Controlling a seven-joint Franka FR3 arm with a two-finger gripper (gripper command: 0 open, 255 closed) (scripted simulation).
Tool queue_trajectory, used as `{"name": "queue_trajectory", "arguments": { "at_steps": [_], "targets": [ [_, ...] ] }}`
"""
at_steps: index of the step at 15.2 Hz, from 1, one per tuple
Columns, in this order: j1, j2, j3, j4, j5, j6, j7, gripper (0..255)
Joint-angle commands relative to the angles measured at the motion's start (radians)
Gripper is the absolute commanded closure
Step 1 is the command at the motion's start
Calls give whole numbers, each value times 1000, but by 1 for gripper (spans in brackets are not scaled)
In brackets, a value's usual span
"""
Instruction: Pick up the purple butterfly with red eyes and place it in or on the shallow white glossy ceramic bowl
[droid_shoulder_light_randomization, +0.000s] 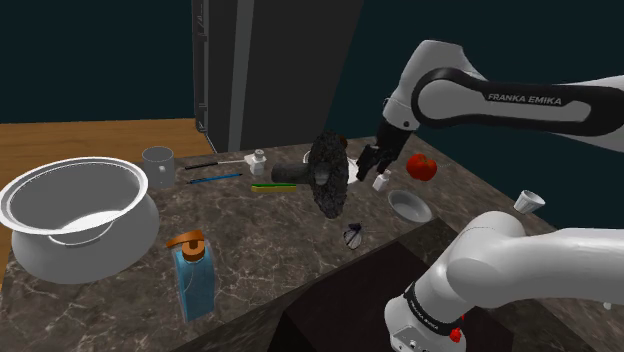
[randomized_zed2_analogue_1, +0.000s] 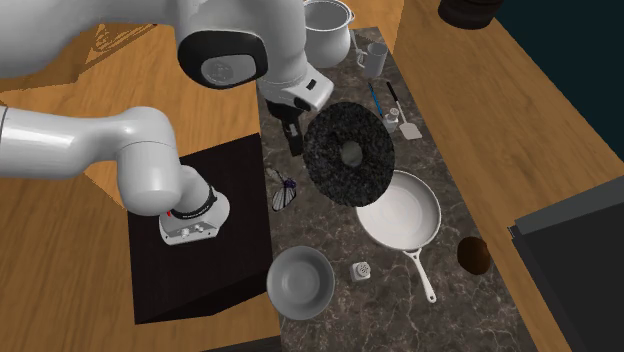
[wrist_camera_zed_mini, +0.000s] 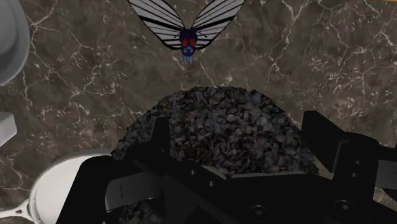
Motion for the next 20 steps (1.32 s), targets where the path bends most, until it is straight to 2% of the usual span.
{"name": "queue_trajectory", "arguments": {
  "at_steps": [1,6,10,18,20],
  "targets": [
    [-9,24,-21,-60,-11,99,-17,0],
    [-22,129,-69,-178,-27,352,-51,0],
    [-17,281,-117,-237,-27,586,-90,0],
    [17,446,-147,-257,0,775,-113,0],
    [21,459,-149,-258,3,788,-116,0]
  ]
}}
